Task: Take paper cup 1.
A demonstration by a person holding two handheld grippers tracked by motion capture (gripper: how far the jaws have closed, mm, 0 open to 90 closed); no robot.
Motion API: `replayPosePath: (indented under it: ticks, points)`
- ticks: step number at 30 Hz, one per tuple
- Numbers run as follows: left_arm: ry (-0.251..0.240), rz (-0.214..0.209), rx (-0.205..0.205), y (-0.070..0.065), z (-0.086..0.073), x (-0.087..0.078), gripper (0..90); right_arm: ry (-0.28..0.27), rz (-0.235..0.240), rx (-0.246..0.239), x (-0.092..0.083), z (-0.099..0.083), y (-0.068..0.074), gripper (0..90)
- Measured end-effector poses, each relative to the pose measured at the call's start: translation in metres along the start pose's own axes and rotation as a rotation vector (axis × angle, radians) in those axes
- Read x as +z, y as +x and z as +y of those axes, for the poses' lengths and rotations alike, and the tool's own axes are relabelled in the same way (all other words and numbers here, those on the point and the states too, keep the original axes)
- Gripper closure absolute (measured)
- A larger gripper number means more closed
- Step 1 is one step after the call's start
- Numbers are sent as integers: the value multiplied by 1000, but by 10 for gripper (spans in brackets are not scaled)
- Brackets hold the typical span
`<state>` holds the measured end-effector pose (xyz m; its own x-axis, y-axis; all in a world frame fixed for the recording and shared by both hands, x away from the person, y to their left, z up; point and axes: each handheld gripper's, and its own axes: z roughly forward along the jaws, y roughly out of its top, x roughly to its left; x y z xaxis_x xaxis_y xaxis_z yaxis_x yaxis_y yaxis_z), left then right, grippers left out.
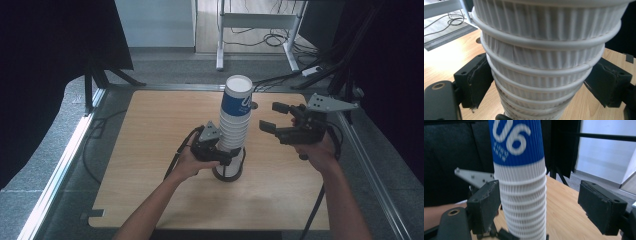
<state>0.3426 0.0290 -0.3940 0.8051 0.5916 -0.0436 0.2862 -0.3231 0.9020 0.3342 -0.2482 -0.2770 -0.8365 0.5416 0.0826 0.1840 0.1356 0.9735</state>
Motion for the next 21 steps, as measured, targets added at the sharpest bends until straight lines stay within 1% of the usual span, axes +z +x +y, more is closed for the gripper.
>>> replayPosePath:
  ticks: [2,3,4,6,10,11,14,16,17,21]
  points:
    - [1,0,0,0,0,0,130,-3,4,2,2,3,0,185]
    - [1,0,1,0,0,0,130,-4,11,-1,7,9,0,181]
    - [3,0,0,0,0,-1,130,-4,11,-1,7,9,0,181]
    - [3,1,0,0,0,-1,130,-10,23,-5,13,17,1,176]
    - [0,0,-1,0,0,-1,130,-25,39,-1,19,24,2,172]
    - [0,0,-1,0,0,0,130,-33,44,-3,22,28,3,166]
    - [4,0,-1,0,0,-1,130,-36,56,1,25,33,4,156]
    - [6,-1,1,0,0,-1,130,-34,61,-2,29,38,5,142]
    - [6,0,1,0,0,-1,130,-35,72,-8,33,42,7,138]
    - [5,1,0,0,0,0,130,-37,81,-18,39,48,11,135]
